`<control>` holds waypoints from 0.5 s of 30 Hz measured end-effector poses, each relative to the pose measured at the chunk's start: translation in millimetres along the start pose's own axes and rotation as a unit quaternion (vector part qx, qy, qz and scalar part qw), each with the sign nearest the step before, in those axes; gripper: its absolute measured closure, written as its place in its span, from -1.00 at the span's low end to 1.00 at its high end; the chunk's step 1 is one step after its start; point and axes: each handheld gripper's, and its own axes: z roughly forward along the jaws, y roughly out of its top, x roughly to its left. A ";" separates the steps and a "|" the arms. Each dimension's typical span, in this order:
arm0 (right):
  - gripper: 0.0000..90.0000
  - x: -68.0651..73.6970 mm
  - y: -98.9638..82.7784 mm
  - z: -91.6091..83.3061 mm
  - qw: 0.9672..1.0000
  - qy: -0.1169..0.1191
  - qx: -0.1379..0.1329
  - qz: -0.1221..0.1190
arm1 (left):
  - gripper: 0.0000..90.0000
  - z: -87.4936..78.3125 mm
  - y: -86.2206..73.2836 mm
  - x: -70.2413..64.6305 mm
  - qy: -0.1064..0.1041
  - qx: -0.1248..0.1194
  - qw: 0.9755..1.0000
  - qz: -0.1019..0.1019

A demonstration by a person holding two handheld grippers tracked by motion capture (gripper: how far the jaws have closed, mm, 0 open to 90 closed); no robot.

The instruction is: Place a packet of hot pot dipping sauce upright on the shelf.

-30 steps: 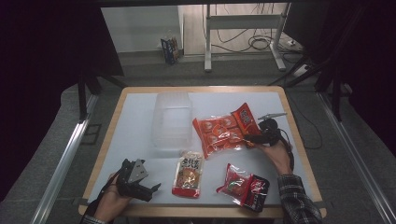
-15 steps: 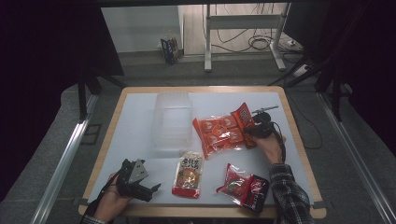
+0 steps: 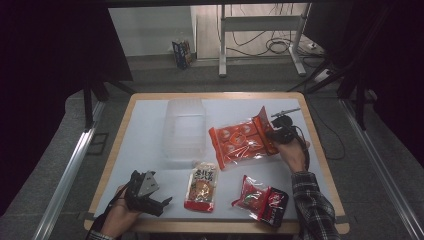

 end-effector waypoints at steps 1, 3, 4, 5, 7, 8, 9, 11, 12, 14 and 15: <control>0.97 -1.2 1.9 -5.2 1.000 0.001 -0.006 0.007 | -0.99 0.1 0.0 -0.1 0.000 0.000 1.000 0.000; 0.97 -2.8 5.8 -15.5 1.000 0.008 -0.017 0.014 | -0.99 0.2 0.1 -0.2 0.001 0.001 1.000 0.000; 0.97 -3.1 7.7 -20.2 0.999 0.013 -0.025 0.015 | -0.99 0.0 0.2 -0.2 0.001 0.000 1.000 0.000; 0.97 -2.8 9.6 -24.9 0.999 0.020 -0.033 0.017 | -0.99 -0.2 0.3 -0.1 0.001 0.000 1.000 -0.001; 0.97 -0.4 14.3 -32.8 0.998 0.030 -0.047 0.014 | -0.99 -0.6 0.3 0.2 0.002 -0.002 1.000 -0.002; 0.97 2.0 17.0 -36.7 0.998 0.034 -0.053 0.011 | -0.99 -0.7 0.4 0.4 0.003 -0.002 1.000 -0.002; 0.97 4.7 20.0 -40.4 0.998 0.035 -0.056 0.005 | -0.99 -0.9 0.4 0.5 0.002 -0.003 1.000 -0.004; 0.97 11.4 26.4 -47.1 0.997 0.036 -0.062 -0.005 | -0.99 -1.3 0.5 0.6 0.002 -0.005 1.000 -0.006; 0.97 14.9 30.6 -51.3 0.997 0.039 -0.065 -0.012 | -0.99 -1.5 0.5 0.7 0.002 -0.006 1.000 -0.007; 0.97 20.7 37.5 -58.5 0.996 0.049 -0.070 -0.018 | -0.99 -1.8 0.5 1.1 0.002 -0.008 1.000 -0.009; 0.97 22.7 40.0 -61.2 0.996 0.053 -0.072 -0.019 | -0.99 -2.1 0.6 1.3 0.003 -0.009 1.000 -0.010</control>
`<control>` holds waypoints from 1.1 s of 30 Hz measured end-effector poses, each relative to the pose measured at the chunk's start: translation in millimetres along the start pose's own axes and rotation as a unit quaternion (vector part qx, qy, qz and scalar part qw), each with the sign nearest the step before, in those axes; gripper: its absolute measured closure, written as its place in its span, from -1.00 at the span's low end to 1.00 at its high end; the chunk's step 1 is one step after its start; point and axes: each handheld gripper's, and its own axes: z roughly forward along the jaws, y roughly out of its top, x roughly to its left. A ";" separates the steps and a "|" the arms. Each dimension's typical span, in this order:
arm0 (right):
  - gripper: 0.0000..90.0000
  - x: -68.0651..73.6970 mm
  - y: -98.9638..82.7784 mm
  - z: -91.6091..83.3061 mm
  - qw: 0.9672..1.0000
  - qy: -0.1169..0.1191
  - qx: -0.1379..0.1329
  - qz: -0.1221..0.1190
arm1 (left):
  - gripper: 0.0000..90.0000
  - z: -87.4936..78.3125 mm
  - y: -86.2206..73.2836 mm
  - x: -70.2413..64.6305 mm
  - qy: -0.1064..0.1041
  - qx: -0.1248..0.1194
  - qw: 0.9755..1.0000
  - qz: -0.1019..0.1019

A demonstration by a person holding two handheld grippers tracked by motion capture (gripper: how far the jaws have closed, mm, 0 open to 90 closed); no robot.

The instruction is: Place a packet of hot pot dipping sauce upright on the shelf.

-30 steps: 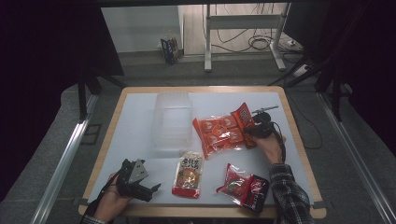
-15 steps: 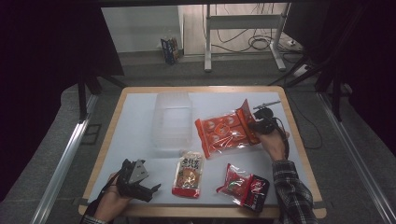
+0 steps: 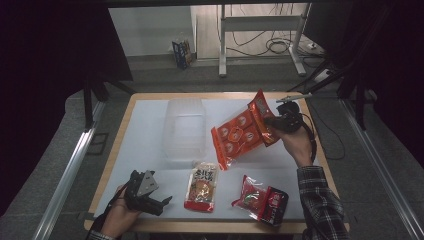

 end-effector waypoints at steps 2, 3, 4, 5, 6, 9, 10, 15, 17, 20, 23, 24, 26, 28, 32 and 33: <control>0.97 6.0 7.2 -4.6 1.000 0.012 -0.008 -0.005 | -0.99 -0.6 0.0 0.5 -0.001 -0.003 1.000 -0.004; 0.97 9.0 10.7 -6.7 1.000 0.017 -0.010 -0.006 | -0.99 -0.9 0.0 0.6 -0.002 -0.004 1.000 -0.006; 0.97 12.2 13.9 -8.2 1.000 0.021 -0.013 -0.008 | -0.99 -1.1 0.1 0.8 -0.002 -0.004 1.000 -0.007; 0.97 15.5 17.2 -9.7 1.000 0.023 -0.015 -0.010 | -0.99 -1.2 0.1 0.8 -0.003 -0.005 1.000 -0.007; 0.97 18.8 20.3 -10.9 0.999 0.025 -0.015 -0.015 | -0.99 -1.0 0.1 0.7 -0.003 -0.004 1.000 -0.007; 0.97 28.0 29.6 -14.5 0.999 0.028 -0.017 -0.023 | -0.99 -0.6 0.2 0.3 -0.003 -0.002 1.000 -0.005; 0.97 30.8 32.8 -16.1 0.999 0.030 -0.017 -0.028 | -0.99 -0.6 0.3 0.4 -0.003 -0.001 1.000 -0.003; 0.97 45.0 47.5 -23.3 0.998 0.039 -0.023 -0.045 | -0.99 -0.6 0.2 0.4 -0.003 -0.001 1.000 -0.005; 0.97 49.9 52.2 -25.3 0.998 0.040 -0.025 -0.050 | -0.99 -0.7 0.2 0.4 -0.002 -0.001 1.000 -0.004; 0.97 58.2 59.8 -27.4 0.997 0.045 -0.029 -0.061 | -0.99 -0.7 0.2 0.3 -0.002 -0.001 1.000 -0.003; 0.97 65.5 65.1 -27.8 0.996 0.048 -0.027 -0.072 | -0.99 -0.9 0.2 0.2 -0.001 -0.003 1.000 -0.003; 0.97 68.7 67.1 -27.5 0.996 0.048 -0.025 -0.077 | -0.99 -1.0 0.2 0.3 -0.001 -0.003 1.000 -0.003; 0.97 72.4 70.0 -26.8 0.995 0.042 -0.021 -0.088 | -0.99 -1.0 0.2 0.2 0.000 -0.003 1.000 -0.003; 0.97 72.8 73.0 -26.2 0.995 0.036 -0.020 -0.089 | -0.99 -1.0 0.2 0.1 0.000 -0.003 1.000 -0.002; 0.97 68.8 77.9 -27.4 0.996 0.037 -0.028 -0.078 | -0.99 -1.1 0.3 0.4 0.001 -0.003 1.000 0.000; 0.97 67.9 79.4 -27.7 0.996 0.038 -0.031 -0.077 | -0.99 -1.1 0.3 0.4 0.001 -0.003 1.000 0.000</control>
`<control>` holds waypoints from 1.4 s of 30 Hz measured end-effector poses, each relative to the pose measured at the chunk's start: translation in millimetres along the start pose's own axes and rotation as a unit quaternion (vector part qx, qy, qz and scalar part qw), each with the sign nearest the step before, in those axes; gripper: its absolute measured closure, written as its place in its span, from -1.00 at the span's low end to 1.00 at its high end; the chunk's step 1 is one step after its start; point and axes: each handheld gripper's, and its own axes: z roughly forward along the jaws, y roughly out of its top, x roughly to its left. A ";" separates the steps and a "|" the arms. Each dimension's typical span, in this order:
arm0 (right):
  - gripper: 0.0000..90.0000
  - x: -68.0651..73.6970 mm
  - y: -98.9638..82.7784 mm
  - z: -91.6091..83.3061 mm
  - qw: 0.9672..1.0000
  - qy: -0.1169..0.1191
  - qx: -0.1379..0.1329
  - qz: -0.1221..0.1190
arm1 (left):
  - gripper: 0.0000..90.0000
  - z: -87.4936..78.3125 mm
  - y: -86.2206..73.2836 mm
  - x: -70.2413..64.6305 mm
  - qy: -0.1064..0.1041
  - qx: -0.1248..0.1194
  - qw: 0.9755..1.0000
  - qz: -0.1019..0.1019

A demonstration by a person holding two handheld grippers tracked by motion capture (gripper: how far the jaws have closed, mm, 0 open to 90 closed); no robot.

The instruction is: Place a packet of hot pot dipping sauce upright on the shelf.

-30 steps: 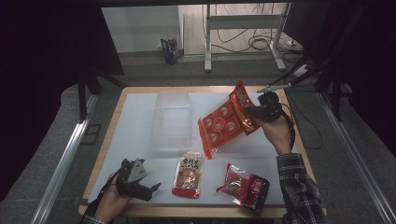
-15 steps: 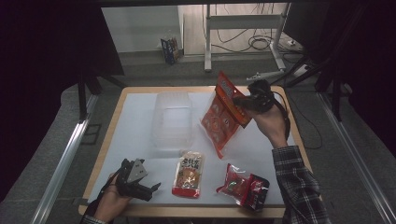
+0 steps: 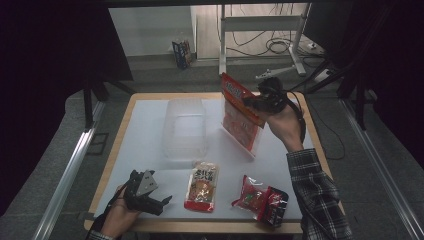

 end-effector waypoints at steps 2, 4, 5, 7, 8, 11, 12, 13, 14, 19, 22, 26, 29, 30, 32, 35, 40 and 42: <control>0.97 -0.7 2.6 -0.4 1.000 0.001 -0.002 0.003 | -0.99 0.0 0.0 0.0 0.000 0.000 1.000 0.000; 0.97 -0.8 6.5 -0.7 1.000 0.003 -0.006 0.003 | -0.99 -0.1 0.0 0.1 0.001 0.000 1.000 0.000; 0.97 -0.2 8.7 -0.7 1.000 0.006 -0.008 0.004 | -0.99 -0.2 0.0 0.1 0.001 -0.001 1.000 0.000; 0.97 1.5 13.6 -0.1 1.000 0.008 -0.010 0.003 | -0.99 -0.6 0.1 0.3 0.003 -0.002 1.000 0.000; 0.97 2.3 16.3 0.3 1.000 0.009 -0.011 0.002 | -0.99 -0.7 0.1 0.4 0.003 -0.002 1.000 0.001; 0.97 5.2 24.8 2.7 1.000 0.014 -0.015 0.002 | -0.99 -1.2 0.1 0.5 0.002 -0.004 1.000 -0.001; 0.97 6.2 27.7 3.7 1.000 0.016 -0.015 0.004 | -0.99 -1.1 0.1 0.4 0.002 -0.004 1.000 -0.002; 0.97 7.1 30.6 5.0 1.000 0.017 -0.016 0.004 | -0.99 -1.1 0.1 0.4 0.002 -0.004 1.000 -0.001; 0.97 8.2 33.5 6.5 1.000 0.017 -0.017 0.005 | -0.99 -1.1 0.1 0.5 0.002 -0.004 1.000 -0.002; 0.97 14.3 48.0 14.6 0.999 0.024 -0.022 0.008 | -0.99 -1.3 0.1 0.4 0.001 -0.004 1.000 -0.001; 0.97 19.1 56.4 20.8 0.999 0.028 -0.024 0.009 | -0.99 -1.6 0.2 0.5 0.001 -0.004 1.000 -0.001; 0.97 26.6 67.2 30.4 0.999 0.033 -0.024 0.004 | -0.99 -1.9 0.2 0.3 0.001 -0.005 1.000 -0.002; 0.97 32.7 75.0 37.5 0.999 0.036 -0.024 0.002 | -0.99 -2.2 0.3 0.1 0.000 -0.005 1.000 -0.002; 0.97 34.7 77.4 40.0 0.999 0.038 -0.025 0.001 | -0.99 -2.0 0.3 0.0 0.001 -0.006 1.000 -0.002; 0.97 38.4 81.5 44.4 0.999 0.040 -0.025 0.000 | -0.99 -2.2 0.3 -0.1 0.001 -0.006 1.000 -0.001; 0.97 44.8 88.1 53.7 0.999 0.045 -0.026 -0.002 | -0.99 -2.5 0.3 -0.2 0.001 -0.006 1.000 -0.001; 0.97 54.0 97.4 68.8 0.998 0.051 -0.027 -0.002 | -0.99 -2.6 0.3 -0.1 0.001 -0.006 1.000 0.000; 0.97 57.7 100.8 74.6 0.998 0.053 -0.029 -0.002 | -0.99 -2.7 0.4 -0.3 0.002 -0.007 1.000 0.001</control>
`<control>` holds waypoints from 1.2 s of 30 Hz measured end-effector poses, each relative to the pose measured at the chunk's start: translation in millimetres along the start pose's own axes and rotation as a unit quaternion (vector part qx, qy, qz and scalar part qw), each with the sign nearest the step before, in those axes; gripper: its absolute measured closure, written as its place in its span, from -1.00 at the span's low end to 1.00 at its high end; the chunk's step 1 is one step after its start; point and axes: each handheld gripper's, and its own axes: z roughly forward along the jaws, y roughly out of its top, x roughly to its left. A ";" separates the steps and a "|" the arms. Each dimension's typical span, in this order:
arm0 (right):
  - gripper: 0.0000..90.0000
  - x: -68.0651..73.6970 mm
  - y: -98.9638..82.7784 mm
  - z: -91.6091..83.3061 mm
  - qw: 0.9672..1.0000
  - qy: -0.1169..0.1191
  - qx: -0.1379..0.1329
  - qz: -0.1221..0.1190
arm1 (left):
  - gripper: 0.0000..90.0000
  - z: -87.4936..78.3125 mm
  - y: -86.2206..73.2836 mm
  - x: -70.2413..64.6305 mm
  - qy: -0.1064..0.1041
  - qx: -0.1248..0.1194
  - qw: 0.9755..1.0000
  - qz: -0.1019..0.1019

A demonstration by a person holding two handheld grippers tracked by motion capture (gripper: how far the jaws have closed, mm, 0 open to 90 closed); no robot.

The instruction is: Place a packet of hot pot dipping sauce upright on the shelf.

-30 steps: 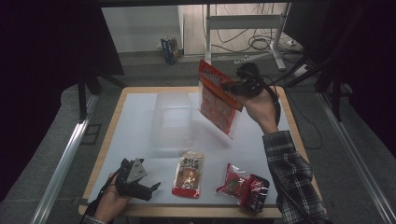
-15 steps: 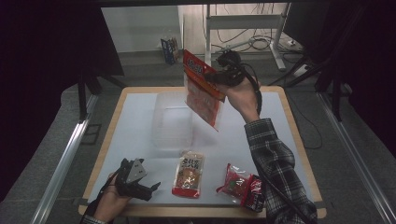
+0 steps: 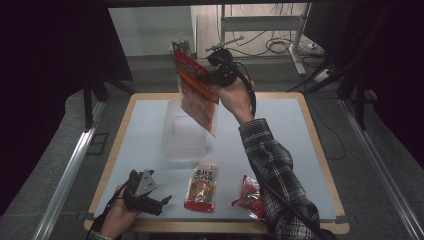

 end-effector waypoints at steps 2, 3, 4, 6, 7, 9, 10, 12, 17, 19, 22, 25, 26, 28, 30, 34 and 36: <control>0.97 3.1 2.5 6.7 1.000 0.001 0.000 0.000 | -0.99 0.0 0.1 -0.5 0.000 -0.001 1.000 0.000; 0.97 4.7 3.7 11.2 1.000 0.001 -0.002 -0.002 | -0.99 0.0 0.2 -0.6 0.000 -0.001 1.000 0.001; 0.97 5.4 4.3 13.7 1.000 0.001 -0.001 -0.003 | -0.99 0.0 0.3 -0.7 0.000 -0.001 1.000 0.001; 0.97 6.8 5.3 21.0 1.000 0.003 -0.002 -0.001 | -0.99 0.1 0.3 -1.0 -0.001 -0.001 1.000 0.001; 0.97 7.2 5.4 24.7 1.000 0.004 0.000 0.000 | -0.99 0.1 0.3 -0.9 0.000 -0.001 1.000 0.002; 0.97 8.0 4.9 32.4 1.000 0.002 0.000 0.001 | -0.99 -0.1 0.3 -0.8 0.000 0.000 1.000 0.003; 0.97 8.1 4.4 36.1 1.000 0.002 0.002 0.002 | -0.99 -0.3 0.4 -0.8 0.000 0.000 1.000 0.004; 0.97 7.5 2.5 43.6 1.000 0.001 0.005 0.004 | -0.99 -0.4 0.3 -0.7 0.000 0.000 1.000 0.005; 0.97 6.1 -4.5 57.7 1.000 0.000 0.016 0.004 | -0.99 0.0 0.4 -1.2 0.000 0.002 1.000 0.007; 0.97 4.5 -8.9 63.2 1.000 -0.002 0.021 0.006 | -0.99 0.1 0.4 -1.5 0.000 0.002 1.000 0.005; 0.97 2.6 -17.1 73.4 1.000 -0.004 0.031 0.003 | -0.99 0.2 0.4 -1.6 0.001 0.005 1.000 0.008; 0.97 -1.3 -26.0 82.5 0.999 0.002 0.030 0.009 | -0.99 0.5 0.5 -1.9 0.001 0.006 1.000 0.009; 0.97 -3.0 -28.1 84.7 0.999 0.003 0.029 0.012 | -0.99 0.7 0.6 -2.2 0.002 0.006 1.000 0.008; 0.96 -4.2 -31.1 87.8 0.999 0.001 0.035 0.004 | -0.99 1.0 0.7 -2.6 0.001 0.009 1.000 0.012; 0.96 -3.5 -34.1 90.8 0.999 -0.013 0.045 -0.013 | -0.99 1.4 0.8 -3.2 0.001 0.010 1.000 0.015; 0.95 -7.0 -35.8 90.3 0.998 -0.023 0.048 -0.017 | -0.99 1.8 1.0 -3.9 0.001 0.011 1.000 0.015; 0.93 -9.4 -36.3 89.8 0.998 -0.030 0.054 -0.018 | -0.98 2.0 1.0 -3.8 0.001 0.011 1.000 0.015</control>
